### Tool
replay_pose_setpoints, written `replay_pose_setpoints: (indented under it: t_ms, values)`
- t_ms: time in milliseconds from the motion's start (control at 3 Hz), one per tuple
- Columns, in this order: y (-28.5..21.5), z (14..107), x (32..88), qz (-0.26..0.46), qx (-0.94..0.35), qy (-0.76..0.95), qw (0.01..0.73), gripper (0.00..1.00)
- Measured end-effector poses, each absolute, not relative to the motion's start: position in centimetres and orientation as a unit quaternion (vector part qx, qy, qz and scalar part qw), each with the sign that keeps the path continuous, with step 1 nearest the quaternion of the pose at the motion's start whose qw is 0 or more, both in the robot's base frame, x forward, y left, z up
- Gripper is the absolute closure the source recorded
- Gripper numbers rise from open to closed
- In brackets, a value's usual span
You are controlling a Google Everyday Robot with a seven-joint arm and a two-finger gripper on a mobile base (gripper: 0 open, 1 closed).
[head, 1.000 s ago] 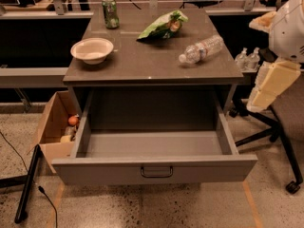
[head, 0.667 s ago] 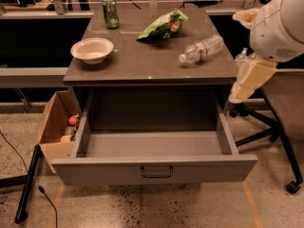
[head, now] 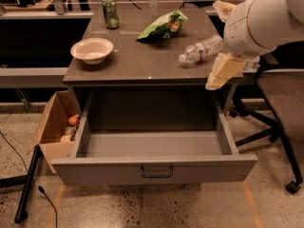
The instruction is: Place green rice chip bag into top drawer
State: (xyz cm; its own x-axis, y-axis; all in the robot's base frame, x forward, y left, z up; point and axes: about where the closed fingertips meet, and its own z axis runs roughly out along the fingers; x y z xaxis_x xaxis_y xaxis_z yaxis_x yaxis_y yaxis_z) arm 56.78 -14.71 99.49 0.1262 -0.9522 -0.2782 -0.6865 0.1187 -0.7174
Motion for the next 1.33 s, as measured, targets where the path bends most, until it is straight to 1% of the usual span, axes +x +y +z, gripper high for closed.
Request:
replay_pose_setpoints:
  t_ms: [667, 1000, 1333]
  values:
    - [-14.4, 99.3, 57.4, -0.177, -0.632, 0.636, 0.405, 0.00]
    - [-12.9, 98.2, 60.7, -0.188, -0.620, 0.615, 0.450, 0.00]
    - [-11.7, 98.7, 65.1, -0.204, -0.609, 0.580, 0.500, 0.00]
